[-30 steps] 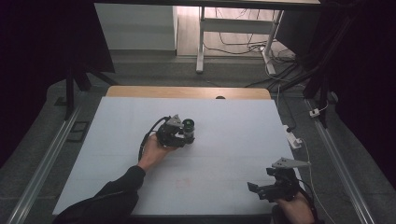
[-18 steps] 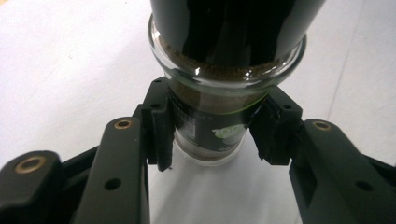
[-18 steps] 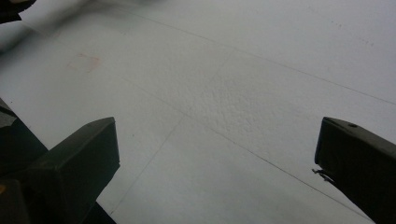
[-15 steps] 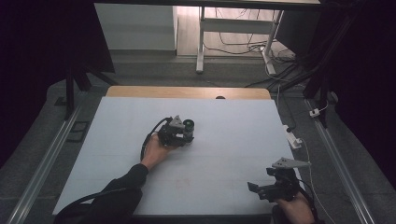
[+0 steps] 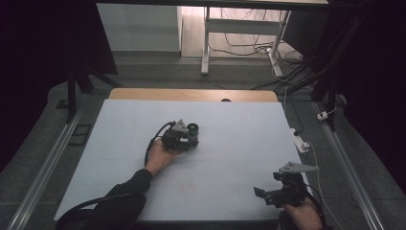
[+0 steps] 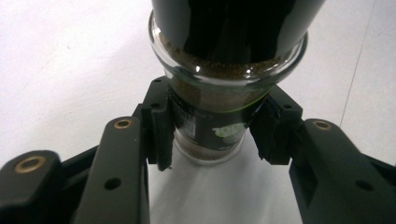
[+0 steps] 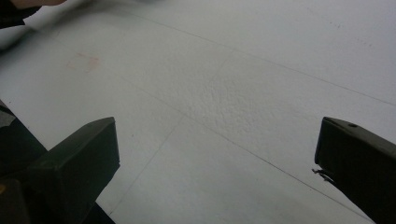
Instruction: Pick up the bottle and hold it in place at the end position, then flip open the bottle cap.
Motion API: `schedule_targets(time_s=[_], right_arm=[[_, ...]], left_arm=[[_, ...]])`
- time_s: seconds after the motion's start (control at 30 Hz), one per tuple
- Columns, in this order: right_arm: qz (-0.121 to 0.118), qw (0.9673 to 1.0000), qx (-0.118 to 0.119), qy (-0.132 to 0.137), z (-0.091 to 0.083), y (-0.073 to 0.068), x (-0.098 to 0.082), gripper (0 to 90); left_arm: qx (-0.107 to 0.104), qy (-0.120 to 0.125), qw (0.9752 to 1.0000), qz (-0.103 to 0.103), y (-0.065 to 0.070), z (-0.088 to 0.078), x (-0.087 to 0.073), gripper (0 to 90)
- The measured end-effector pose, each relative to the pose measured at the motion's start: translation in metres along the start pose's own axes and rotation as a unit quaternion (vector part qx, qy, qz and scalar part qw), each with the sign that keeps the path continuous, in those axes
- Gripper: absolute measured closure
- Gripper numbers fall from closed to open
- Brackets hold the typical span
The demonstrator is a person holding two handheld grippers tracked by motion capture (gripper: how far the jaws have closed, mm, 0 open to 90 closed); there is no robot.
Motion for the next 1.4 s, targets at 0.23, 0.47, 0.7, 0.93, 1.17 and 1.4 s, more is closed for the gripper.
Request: schedule_targets(time_s=[0.23,0.47,0.7,0.93,1.17,1.4], right_arm=[[-0.002,1.0,-0.002,0.004,-0.001,0.0,0.001,0.0],[-0.007,0.9999,-0.006,0.009,-0.002,-0.002,0.002,0.0],[-0.025,0.9994,0.002,0.022,-0.004,-0.009,0.009,0.0],[-0.045,0.9986,0.008,0.026,-0.001,-0.014,0.015,0.0],[-0.06,0.997,0.025,0.042,0.005,-0.024,0.027,0.0],[-0.077,0.9953,0.043,0.039,0.014,-0.037,0.035,0.0]], left_arm=[[0.0,0.0,1.0,-0.002,0.0,0.0,0.0,53.9],[0.0,-0.002,1.0,-0.002,0.0,0.0,0.0,53.9],[0.0,-0.004,1.0,-0.001,0.0,0.0,0.0,53.9],[-0.001,-0.003,1.0,-0.003,0.0,0.0,0.0,53.9],[0.0,-0.003,1.0,-0.001,0.0,0.0,-0.001,53.9],[0.0,-0.003,1.0,0.0,0.0,0.0,-0.001,54.0]])
Point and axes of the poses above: each handheld gripper's, and its own axes: z roughly forward along the jaws, x roughly out of its top, y roughly to its right, the point moved 8 cm from there along z, roughly forward along the jaws, and after that the axes turned 1 degree about -z, right-handed, at the moved point
